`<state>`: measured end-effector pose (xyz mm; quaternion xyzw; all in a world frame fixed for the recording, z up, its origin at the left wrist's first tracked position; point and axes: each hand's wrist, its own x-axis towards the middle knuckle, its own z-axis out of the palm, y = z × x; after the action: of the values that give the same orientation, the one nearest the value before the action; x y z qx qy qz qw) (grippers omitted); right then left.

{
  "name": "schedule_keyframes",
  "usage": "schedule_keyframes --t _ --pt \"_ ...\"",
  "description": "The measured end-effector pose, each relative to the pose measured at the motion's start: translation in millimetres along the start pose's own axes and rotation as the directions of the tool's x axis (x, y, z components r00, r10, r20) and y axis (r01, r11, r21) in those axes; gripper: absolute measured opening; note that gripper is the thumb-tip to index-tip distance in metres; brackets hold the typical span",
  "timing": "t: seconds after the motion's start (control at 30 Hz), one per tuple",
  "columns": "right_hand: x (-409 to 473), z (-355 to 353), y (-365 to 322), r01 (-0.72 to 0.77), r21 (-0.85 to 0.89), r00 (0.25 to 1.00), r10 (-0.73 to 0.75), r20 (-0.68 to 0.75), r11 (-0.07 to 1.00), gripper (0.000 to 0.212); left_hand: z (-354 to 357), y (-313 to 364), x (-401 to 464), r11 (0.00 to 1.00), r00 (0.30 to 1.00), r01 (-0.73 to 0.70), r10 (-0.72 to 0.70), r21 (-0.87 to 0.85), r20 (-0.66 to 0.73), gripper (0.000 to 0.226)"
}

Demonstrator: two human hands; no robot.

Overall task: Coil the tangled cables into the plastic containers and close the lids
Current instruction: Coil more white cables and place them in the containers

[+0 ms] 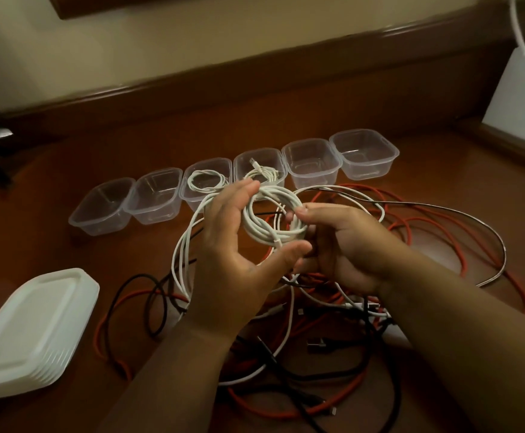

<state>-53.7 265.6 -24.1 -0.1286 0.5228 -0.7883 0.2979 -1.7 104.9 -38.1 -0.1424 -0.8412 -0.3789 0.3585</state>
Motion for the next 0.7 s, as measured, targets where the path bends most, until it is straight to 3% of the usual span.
schedule_keyframes --t 0.23,0.33,0.53,0.7 --pt "0 -6 -1 -0.033 -0.186 0.998 0.024 -0.055 0.982 0.026 1 -7 1 0.99 0.997 -0.076 0.075 0.117 0.012 0.074" --pt "-1 -5 -1 -0.047 -0.261 0.999 0.04 -0.033 0.964 0.023 -1 -9 1 0.987 0.998 -0.062 0.058 0.148 0.03 0.07" --pt "-6 10 -5 -0.076 -0.211 0.997 0.068 -0.045 0.974 0.026 -17 -2 12 0.972 0.985 -0.043 0.003 0.23 0.173 0.055" --pt "-6 25 -18 -0.04 -0.442 0.992 -0.018 -0.126 0.896 0.024 -43 -3 25 0.983 0.971 0.074 -0.109 0.166 0.211 0.045"
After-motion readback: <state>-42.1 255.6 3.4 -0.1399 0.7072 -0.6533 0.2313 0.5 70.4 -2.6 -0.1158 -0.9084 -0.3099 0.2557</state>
